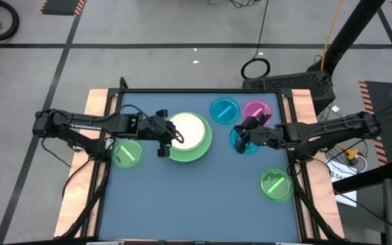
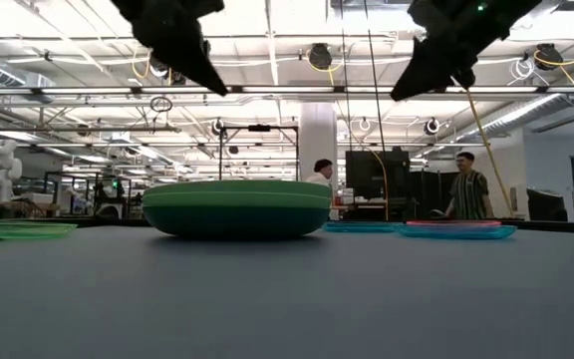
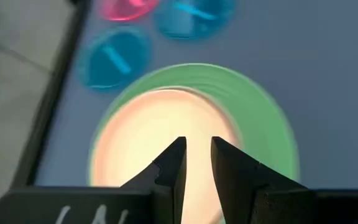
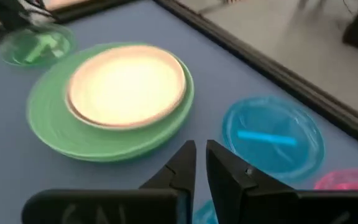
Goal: Stack plastic plates
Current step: Stack the bottom blue plate on top of the orange plate
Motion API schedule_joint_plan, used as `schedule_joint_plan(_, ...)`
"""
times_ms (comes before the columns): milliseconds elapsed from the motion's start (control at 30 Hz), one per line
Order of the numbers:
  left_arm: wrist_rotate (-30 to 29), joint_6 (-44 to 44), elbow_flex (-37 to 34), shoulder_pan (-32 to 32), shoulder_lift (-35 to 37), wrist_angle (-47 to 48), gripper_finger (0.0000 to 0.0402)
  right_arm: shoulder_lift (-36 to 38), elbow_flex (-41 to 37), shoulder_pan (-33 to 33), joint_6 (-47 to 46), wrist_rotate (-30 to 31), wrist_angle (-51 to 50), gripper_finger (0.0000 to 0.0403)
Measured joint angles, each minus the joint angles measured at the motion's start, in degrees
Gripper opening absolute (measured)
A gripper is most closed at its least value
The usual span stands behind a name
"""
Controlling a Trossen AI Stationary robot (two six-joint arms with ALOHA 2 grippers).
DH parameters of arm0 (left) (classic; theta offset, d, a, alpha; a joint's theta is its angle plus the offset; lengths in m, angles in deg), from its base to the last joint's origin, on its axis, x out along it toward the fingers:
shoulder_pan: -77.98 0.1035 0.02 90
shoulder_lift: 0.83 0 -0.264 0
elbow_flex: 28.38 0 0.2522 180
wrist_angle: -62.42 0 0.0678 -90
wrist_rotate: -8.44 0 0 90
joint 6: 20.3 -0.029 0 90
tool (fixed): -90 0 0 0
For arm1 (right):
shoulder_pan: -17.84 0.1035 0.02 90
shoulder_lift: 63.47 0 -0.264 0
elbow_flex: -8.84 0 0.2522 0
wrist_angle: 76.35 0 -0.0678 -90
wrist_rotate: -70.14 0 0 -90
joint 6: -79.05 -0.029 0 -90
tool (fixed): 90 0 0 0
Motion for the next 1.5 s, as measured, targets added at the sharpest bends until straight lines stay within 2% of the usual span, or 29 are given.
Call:
schedule_joint_plan(100,-2.48,0.4,-3.75,0.99,1.89,-0.9,0.0081,-3.5,2.2,-0.9,-2.05,-0.37,-0.91,0.0031)
schedule_joint_plan(300,-2.73,-2.2,-9.95,3.76,6.4,-8.76,0.0081,-10.48,7.38,-2.93,-3.61,-8.23,-3.39,0.0031)
schedule_joint_plan(433,-2.66,-4.46,-12.46,6.39,10.47,-12.7,0.0081,-15.73,11.44,-3.96,-4.26,-17.2,-6.75,0.0031)
schedule_joint_plan(600,-2.42,-4.7,-13.05,10.02,15.03,-11.36,0.0081,-21.93,14.8,-4.0,-8.66,-26.68,-18.22,0.0031)
schedule_joint_plan(733,-2.41,-1.49,-13.05,11.79,17.15,-6.85,0.0081,-25.47,15.02,-4.04,-16.29,-26.98,-29.3,0.0031)
schedule_joint_plan(833,-2.29,1.53,-13.16,12.09,17.45,-4.16,0.0081,-27.59,15.02,-4.02,-20.9,-27.0,-33.74,0.0033)
schedule_joint_plan(933,-2.29,1.63,-13.1,11.84,17.45,-2.91,0.0081,-29.46,15.04,-4.02,-21.54,-27.01,-32.98,0.0047)
schedule_joint_plan(1233,-2.28,2.84,-13.1,10.87,17.43,-0.3,0.0081,-36.31,15.06,-5.69,-18.81,-26.72,-27.98,0.0133)
schedule_joint_plan(1367,-2.27,3.43,-13.1,10.8,17.43,0.56,0.0081,-39.39,15.06,-6.58,-19.03,-26.71,-27.76,0.014)
schedule_joint_plan(1500,-2.29,3.45,-13.1,10.8,17.43,0.57,0.0081,-41.27,15.14,-7.29,-18.8,-26.75,-27.63,0.013)
